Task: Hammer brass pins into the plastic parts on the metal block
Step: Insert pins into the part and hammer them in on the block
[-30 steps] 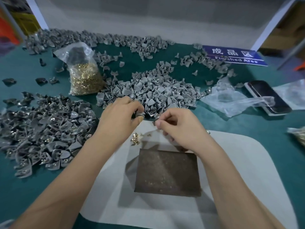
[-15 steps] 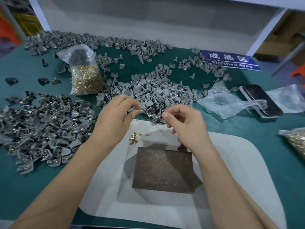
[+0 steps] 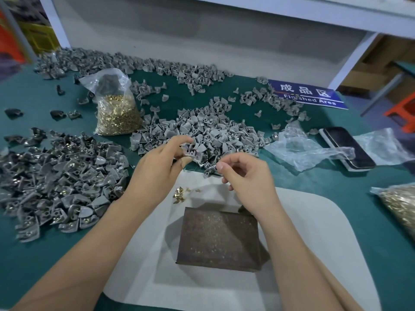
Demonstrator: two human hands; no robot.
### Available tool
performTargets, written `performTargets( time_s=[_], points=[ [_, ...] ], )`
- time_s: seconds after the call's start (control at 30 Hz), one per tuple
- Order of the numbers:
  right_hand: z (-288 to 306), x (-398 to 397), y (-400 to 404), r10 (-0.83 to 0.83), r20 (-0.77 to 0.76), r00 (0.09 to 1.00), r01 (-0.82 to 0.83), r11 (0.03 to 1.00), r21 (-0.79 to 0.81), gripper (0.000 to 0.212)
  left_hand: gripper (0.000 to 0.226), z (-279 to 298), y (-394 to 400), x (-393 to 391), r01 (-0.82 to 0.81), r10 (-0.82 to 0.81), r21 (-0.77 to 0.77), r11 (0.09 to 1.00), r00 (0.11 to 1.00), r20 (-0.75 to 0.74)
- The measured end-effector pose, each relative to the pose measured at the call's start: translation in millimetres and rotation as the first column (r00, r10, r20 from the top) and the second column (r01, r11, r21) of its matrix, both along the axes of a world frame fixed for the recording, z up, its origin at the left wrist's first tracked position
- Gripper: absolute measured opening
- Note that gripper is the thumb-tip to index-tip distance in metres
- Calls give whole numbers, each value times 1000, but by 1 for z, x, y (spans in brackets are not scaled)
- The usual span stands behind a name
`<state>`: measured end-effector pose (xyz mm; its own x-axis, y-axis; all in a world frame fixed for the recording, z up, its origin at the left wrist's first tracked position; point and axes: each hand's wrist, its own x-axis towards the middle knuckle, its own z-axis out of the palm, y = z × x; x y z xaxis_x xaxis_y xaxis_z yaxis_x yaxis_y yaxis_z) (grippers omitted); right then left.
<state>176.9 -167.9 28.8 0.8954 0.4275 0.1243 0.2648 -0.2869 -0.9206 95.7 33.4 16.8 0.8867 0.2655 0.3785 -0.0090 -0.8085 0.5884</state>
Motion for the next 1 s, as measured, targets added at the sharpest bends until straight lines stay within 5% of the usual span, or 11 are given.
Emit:
performTargets(
  time_s=[0.1,0.2,0.37,0.53,1.0],
  points=[
    [0,1,0,8,2,1000,-8,1000,9,9,48,-2,1,2,2,-2,-20,1000,1000,12],
    [4,1,-1,7,-12,1000,-6,998,67,8,29,-4,-4,2,57,-38,-175,983,993,108],
    [11,-3,-1,49,-19,999,-45,982,181,13,6,2,-24,1,274,-192,-602,750,961,199],
    [15,-8,0,150,-18,988,-141,957,254,10,5,7,-27,-1,432,-346,-646,629,900,265],
    [13,-9,2,128,181,975,-142,988,67,15,22,4,-31,-3,342,-238,-702,625,940,246]
  ],
)
